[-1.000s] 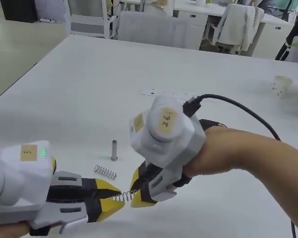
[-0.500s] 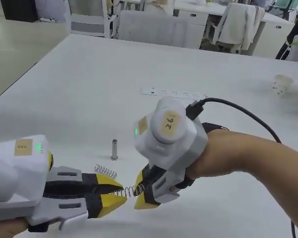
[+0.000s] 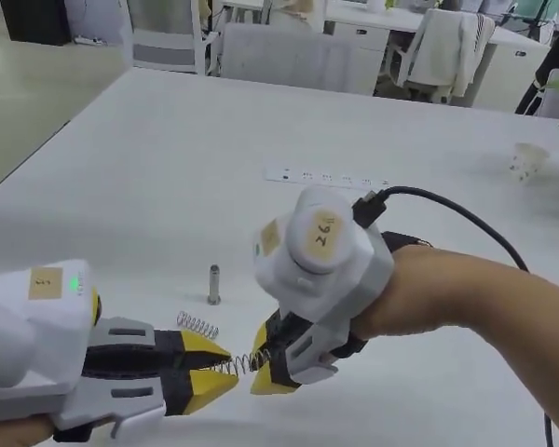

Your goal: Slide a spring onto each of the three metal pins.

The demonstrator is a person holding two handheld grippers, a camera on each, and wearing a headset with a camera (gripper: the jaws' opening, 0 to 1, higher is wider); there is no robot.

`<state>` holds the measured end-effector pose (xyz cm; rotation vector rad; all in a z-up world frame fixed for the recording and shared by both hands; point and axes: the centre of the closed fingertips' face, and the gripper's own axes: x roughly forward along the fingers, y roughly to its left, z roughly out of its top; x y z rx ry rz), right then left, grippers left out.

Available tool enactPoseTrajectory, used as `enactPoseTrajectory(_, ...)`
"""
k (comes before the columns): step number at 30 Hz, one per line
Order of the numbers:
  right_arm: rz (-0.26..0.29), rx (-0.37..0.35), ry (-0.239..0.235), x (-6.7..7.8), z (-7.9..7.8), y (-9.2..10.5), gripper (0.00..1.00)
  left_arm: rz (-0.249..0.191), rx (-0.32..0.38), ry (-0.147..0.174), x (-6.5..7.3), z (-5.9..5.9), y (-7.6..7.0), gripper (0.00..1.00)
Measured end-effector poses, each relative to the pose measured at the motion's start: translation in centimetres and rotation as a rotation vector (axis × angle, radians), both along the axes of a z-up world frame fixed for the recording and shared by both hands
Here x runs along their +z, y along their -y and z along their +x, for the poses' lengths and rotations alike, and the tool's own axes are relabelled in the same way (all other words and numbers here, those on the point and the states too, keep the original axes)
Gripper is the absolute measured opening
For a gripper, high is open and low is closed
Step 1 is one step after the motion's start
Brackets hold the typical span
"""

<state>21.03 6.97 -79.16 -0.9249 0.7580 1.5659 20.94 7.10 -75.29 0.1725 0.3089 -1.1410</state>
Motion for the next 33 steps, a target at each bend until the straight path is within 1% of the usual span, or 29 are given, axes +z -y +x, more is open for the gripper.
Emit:
enactPoseTrajectory(5, 0.005, 0.003, -0.001, 0.4, -0.2, -0.1, 0.09, 0.013, -0.005, 0.002, -0.2, -0.1, 0.1, 0.02)
enactPoseTrajectory(11, 0.009, 0.010, -0.010, 0.7, -0.6, -0.2, 0.09, 0.046, -0.020, 0.008, -0.6, -0.4, 0.3, 0.02)
enactPoseTrajectory(14, 0.006, 0.015, -0.009, 0.9, -0.7, -0.2, 0.09, 0.055, -0.025, 0.011, -0.7, -0.5, 0.3, 0.02)
enactPoseTrajectory(20, 0.021, 0.027, -0.015, 1.6, -1.3, -0.7, 0.09, 0.085, -0.035, 0.016, -1.2, -0.6, 0.4, 0.02)
enactPoseTrajectory(28, 0.037, 0.046, -0.012, 2.6, -1.9, -1.6, 0.09, 0.084, -0.042, 0.019, -1.2, -0.7, 0.6, 0.02)
enactPoseTrajectory(33, 0.024, 0.053, -0.008, 2.6, -1.9, -1.7, 0.09, 0.084, -0.043, 0.019, -1.3, -0.8, 0.5, 0.02)
